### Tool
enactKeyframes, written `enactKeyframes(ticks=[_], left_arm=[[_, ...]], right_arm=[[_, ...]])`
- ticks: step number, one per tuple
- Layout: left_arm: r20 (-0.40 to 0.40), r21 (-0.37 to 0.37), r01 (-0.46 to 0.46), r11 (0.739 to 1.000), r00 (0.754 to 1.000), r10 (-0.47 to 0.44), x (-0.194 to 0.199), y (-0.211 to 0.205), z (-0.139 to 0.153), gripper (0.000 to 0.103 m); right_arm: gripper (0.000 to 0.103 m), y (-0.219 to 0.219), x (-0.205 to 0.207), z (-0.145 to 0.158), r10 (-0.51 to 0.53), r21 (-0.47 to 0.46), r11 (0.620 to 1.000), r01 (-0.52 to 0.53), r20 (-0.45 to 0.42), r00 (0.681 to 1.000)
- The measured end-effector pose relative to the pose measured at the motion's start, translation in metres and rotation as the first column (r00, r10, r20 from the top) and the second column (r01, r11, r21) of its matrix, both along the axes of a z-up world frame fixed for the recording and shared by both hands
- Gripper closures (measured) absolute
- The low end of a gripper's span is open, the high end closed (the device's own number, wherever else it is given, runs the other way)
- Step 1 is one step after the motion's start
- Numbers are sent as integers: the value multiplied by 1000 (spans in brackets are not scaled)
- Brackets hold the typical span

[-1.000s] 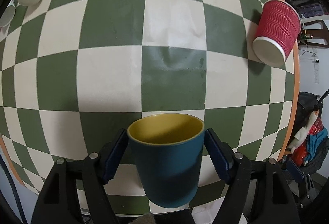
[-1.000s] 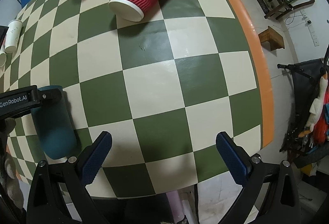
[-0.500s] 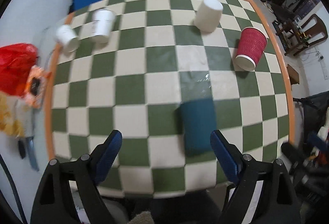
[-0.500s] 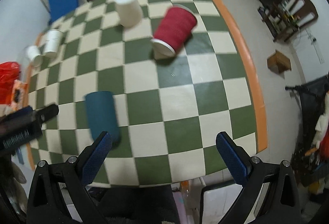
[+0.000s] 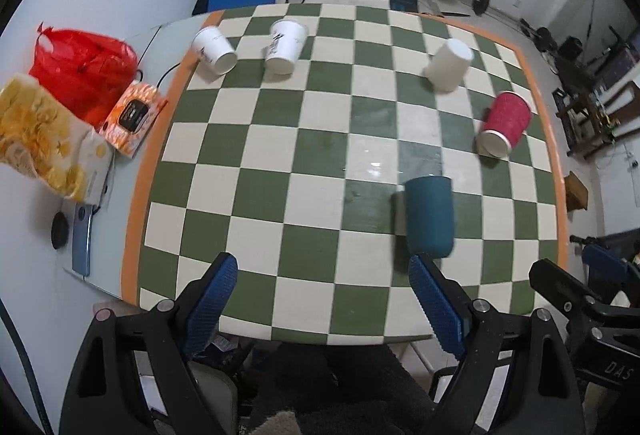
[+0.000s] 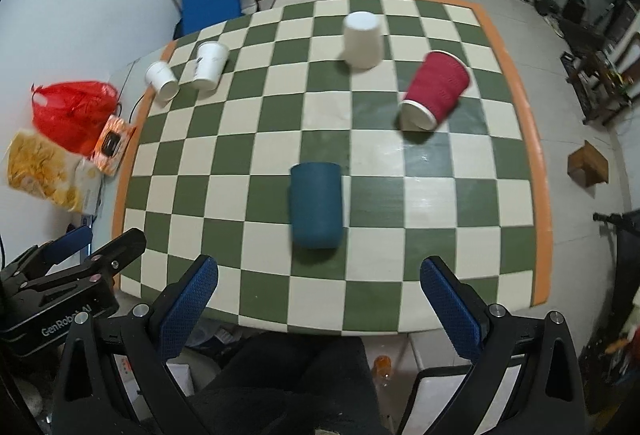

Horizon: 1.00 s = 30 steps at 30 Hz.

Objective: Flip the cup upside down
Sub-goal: 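Grasp the teal mug with the right gripper and lift it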

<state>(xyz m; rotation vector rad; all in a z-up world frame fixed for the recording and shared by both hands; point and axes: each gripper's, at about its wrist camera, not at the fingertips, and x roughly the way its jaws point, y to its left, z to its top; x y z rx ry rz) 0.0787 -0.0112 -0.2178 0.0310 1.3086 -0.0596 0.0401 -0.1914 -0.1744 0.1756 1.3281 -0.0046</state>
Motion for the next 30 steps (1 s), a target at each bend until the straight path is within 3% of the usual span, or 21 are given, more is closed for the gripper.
enactKeyframes(ticks=[5, 8, 10, 12, 14, 16, 17, 18, 19, 22, 23, 24, 25, 27, 30], left_arm=[[-37, -11, -67, 998, 997, 66, 16, 22, -29, 15], [-53, 11, -95, 995, 994, 95, 26, 30, -48, 1], [-65, 27, -105, 994, 992, 107, 34, 32, -66, 1], [-76, 21, -108, 994, 991, 109, 40, 33, -82, 1], [-101, 35, -110, 993, 988, 113, 46, 32, -101, 1], [-120, 27, -112, 993, 986, 114, 52, 32, -118, 1], [-130, 33, -113, 993, 985, 116, 54, 32, -124, 1], [-143, 30, -113, 993, 983, 117, 57, 31, -131, 1], [-156, 24, -116, 993, 981, 118, 59, 31, -138, 1], [-190, 6, -129, 992, 974, 128, 65, 31, -155, 1], [-195, 7, -133, 991, 972, 132, 66, 31, -158, 1], [-202, 9, -136, 991, 970, 135, 67, 31, -164, 0], [-210, 4, -134, 991, 969, 132, 68, 31, -169, 0], [-228, 6, -138, 990, 964, 136, 70, 31, -178, 0], [-245, 7, -146, 989, 959, 143, 71, 35, -189, 0]], right_arm=[[0, 9, 27, -32, 48, -18, 999, -50, -79, 996], [0, 13, 47, -53, 133, -70, 987, -143, -122, 984], [0, 24, 60, -68, 237, -143, 955, -261, -166, 957], [0, 40, 68, -81, 379, -241, 874, -422, -205, 902], [0, 59, 69, -94, 522, -352, 729, -587, -270, 809], [0, 77, 63, -110, 649, -425, 526, -737, -360, 671], [0, 84, 56, -120, 697, -457, 400, -794, -411, 588], [0, 92, 47, -131, 738, -480, 245, -842, -471, 483], [0, 97, 38, -141, 760, -484, 115, -868, -520, 391], [0, 101, 10, -177, 733, -428, -270, -863, -672, 104], [0, 101, 4, -185, 714, -406, -344, -847, -699, 46], [0, 99, -3, -196, 678, -372, -449, -813, -734, -38], [0, 97, -8, -204, 641, -344, -530, -775, -761, -100], [0, 89, -17, -223, 540, -277, -696, -663, -811, -228], [0, 83, -24, -238, 441, -230, -822, -521, -836, -326]])
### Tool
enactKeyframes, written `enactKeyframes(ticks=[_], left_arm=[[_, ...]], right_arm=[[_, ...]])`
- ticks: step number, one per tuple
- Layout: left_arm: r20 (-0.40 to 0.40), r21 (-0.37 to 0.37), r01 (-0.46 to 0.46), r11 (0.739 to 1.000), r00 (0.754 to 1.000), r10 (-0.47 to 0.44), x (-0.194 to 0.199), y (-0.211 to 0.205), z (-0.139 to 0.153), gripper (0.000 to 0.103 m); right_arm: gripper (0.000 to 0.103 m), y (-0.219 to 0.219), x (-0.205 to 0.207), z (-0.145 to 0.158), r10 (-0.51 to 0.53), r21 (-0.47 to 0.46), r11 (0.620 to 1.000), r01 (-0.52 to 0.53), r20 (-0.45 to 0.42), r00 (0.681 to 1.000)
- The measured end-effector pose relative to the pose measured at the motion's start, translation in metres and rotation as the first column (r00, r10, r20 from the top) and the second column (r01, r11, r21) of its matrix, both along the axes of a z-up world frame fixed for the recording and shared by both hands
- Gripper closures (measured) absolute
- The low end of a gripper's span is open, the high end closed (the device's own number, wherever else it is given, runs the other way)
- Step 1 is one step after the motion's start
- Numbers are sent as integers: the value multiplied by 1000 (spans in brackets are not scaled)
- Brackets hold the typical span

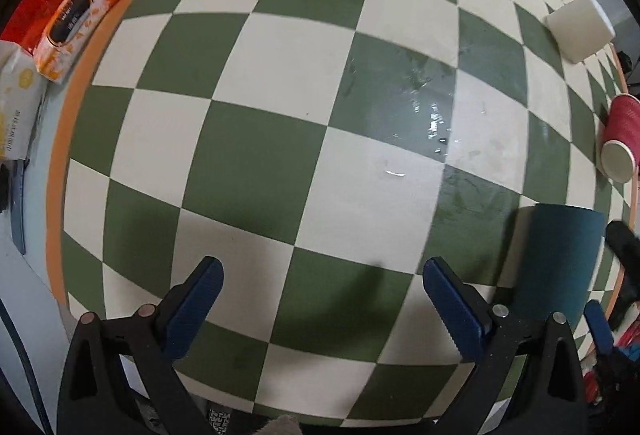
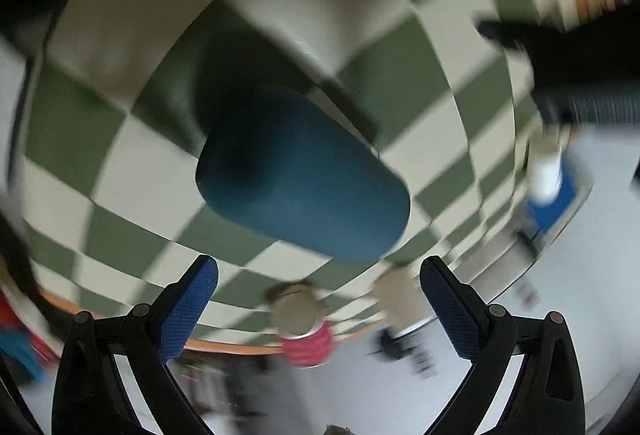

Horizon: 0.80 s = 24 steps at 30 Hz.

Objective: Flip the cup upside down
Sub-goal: 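Grasp the teal mug with the right gripper and lift it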

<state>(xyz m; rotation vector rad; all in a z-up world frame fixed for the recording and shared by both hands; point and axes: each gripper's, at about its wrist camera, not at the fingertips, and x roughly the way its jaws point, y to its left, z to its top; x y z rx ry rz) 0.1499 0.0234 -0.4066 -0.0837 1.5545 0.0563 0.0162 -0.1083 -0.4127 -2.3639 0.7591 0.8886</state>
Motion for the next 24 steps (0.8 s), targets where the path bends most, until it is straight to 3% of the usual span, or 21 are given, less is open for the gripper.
enactKeyframes(ticks=[5, 11, 15, 24], left_arm=[[-26, -10, -4, 1000, 1000, 4, -2, 7, -13, 0], [-45, -15, -15, 1000, 999, 14, -5, 18, -22, 0], [-41, -18, -15, 1000, 999, 14, -7, 22, -22, 0], [-36, -22, -11, 1000, 999, 10, -4, 28, -19, 0]], right_arm=[[1, -7, -1, -15, 221, -60, 973, -224, -51, 974], [1, -19, 11, -30, 406, -122, 900, -418, -109, 907], [5, -22, 24, -38, 456, -135, 872, -471, -127, 881], [16, -3, 54, -44, 443, -138, 875, -464, -159, 882]])
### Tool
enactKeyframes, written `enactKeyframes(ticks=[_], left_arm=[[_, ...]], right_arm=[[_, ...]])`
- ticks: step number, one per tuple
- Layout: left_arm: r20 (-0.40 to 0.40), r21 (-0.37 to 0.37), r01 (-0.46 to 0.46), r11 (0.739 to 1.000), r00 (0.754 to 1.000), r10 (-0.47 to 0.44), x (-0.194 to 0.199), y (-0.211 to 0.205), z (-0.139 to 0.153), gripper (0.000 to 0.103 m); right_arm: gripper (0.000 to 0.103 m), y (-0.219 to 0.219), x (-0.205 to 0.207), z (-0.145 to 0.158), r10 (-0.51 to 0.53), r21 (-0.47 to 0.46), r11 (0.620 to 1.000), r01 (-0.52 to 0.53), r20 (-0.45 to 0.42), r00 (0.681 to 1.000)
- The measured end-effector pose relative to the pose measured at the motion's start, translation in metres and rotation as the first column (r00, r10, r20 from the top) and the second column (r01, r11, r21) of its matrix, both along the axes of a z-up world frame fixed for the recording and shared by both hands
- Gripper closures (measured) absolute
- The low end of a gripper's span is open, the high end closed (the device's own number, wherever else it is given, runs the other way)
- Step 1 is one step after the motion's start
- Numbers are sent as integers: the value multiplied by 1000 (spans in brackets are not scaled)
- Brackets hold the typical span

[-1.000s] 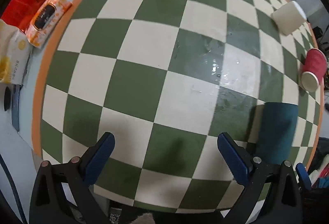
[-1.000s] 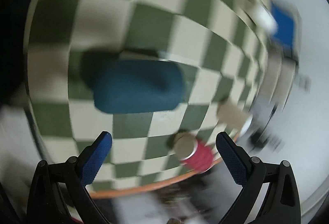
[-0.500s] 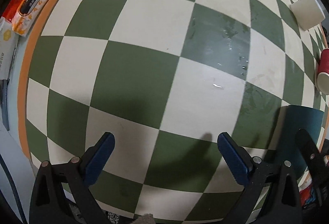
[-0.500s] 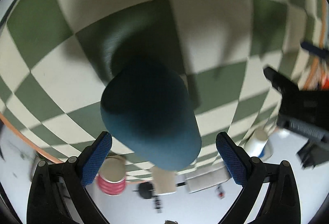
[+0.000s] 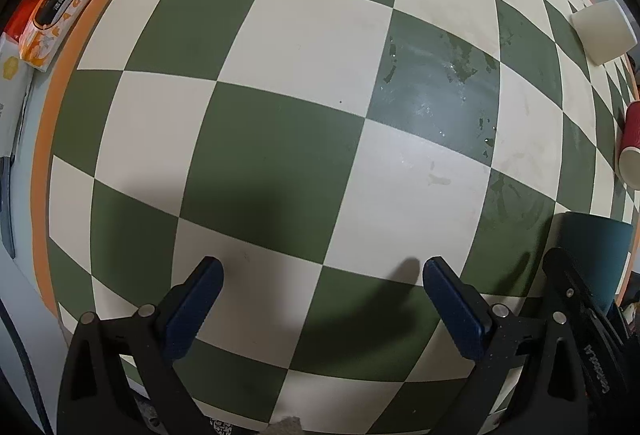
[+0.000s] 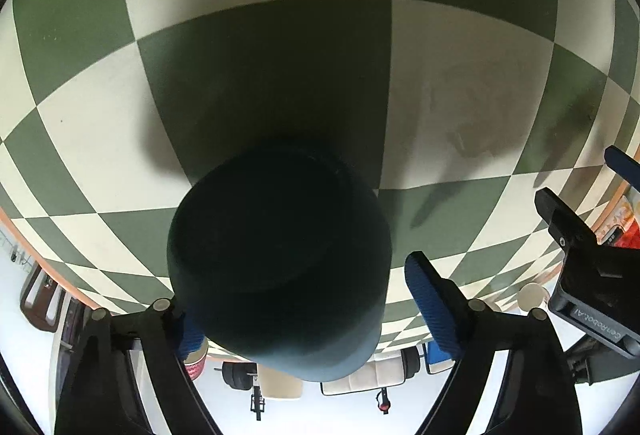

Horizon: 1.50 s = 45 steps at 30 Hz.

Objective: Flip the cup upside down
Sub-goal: 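Grasp the teal mug with the right gripper and lift it, then rotate the teal mug with the right gripper so its rim faces down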

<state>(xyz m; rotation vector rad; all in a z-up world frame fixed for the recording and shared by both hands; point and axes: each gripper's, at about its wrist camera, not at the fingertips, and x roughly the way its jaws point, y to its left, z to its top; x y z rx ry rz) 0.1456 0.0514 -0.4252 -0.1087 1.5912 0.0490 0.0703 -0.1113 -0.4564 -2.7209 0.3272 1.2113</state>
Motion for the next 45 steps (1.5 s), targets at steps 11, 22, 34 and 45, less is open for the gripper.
enactKeyframes(ticks=[11, 22, 34, 45], left_arm=[[21, 6, 18, 1000, 1000, -18, 4, 4, 9, 0], [42, 25, 40, 999, 998, -41, 26, -12, 26, 1], [65, 36, 55, 998, 996, -57, 29, -18, 41, 1], [70, 42, 85, 996, 994, -88, 29, -40, 51, 1]], right_arm=[[28, 35, 29, 2, -103, 33, 994, 104, -34, 994], [30, 114, 103, 13, -631, 101, 762, 640, -112, 768], [30, 121, 213, 32, -943, 43, -139, 989, -310, -119], [30, 81, 251, 36, -668, -35, -659, 752, -432, -606]])
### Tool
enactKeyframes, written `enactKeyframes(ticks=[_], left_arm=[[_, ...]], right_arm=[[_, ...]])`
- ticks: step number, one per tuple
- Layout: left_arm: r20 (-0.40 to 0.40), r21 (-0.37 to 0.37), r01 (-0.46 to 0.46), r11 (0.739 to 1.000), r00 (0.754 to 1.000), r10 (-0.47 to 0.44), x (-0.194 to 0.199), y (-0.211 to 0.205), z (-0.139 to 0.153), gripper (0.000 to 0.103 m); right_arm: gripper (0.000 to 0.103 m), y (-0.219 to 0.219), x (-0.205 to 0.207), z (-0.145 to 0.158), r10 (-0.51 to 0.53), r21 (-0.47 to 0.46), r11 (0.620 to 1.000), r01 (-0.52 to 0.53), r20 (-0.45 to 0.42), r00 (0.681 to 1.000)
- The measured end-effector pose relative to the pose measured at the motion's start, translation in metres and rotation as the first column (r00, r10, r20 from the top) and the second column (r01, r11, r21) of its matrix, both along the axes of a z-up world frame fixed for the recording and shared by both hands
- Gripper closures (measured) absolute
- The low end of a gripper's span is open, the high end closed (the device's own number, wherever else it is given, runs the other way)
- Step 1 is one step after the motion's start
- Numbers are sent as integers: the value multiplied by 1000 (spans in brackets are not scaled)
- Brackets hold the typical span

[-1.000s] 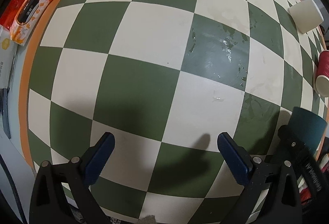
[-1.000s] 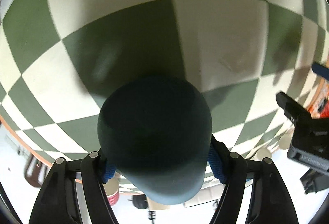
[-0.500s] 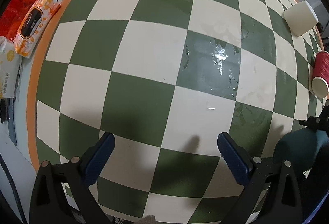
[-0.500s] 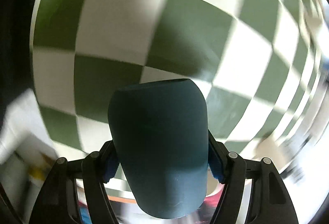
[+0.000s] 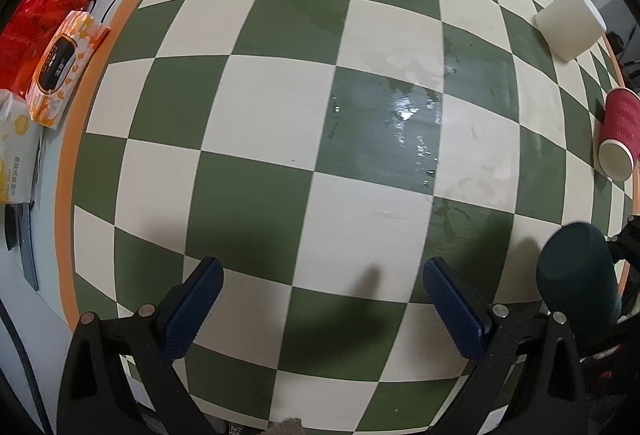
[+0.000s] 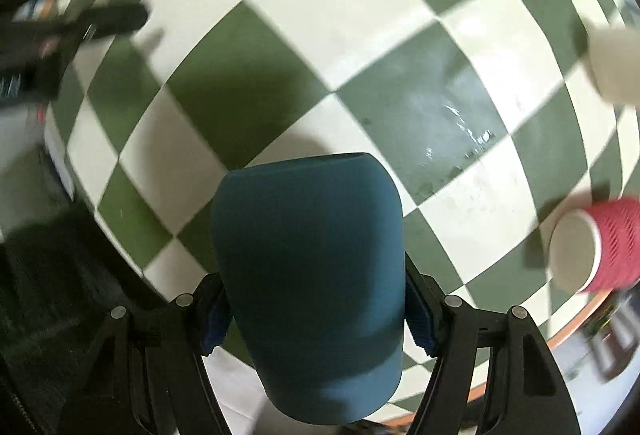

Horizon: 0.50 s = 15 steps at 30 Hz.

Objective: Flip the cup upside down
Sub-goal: 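Rotate the teal mug with the right gripper so its rim faces down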

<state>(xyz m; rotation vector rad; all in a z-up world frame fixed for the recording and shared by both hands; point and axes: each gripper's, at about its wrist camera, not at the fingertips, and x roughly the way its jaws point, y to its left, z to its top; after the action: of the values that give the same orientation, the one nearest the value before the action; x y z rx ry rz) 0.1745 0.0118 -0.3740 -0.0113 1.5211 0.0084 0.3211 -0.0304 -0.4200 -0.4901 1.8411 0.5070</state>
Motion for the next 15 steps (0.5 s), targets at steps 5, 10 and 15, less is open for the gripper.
enactKeyframes(ticks=[5, 10, 15], left_arm=[[-3, -3, 12, 1000, 1000, -12, 0, -19, 8, 1], [-9, -13, 26, 1000, 1000, -26, 3, -26, 8, 1], [-22, -27, 38, 999, 999, -39, 1, -39, 9, 1]], right_arm=[[30, -34, 36, 13, -111, 37, 993, 110, 36, 993], [29, -48, 52, 24, -171, 51, 984, 168, 63, 983], [29, -78, 47, 22, -173, 31, 985, 171, 64, 983]])
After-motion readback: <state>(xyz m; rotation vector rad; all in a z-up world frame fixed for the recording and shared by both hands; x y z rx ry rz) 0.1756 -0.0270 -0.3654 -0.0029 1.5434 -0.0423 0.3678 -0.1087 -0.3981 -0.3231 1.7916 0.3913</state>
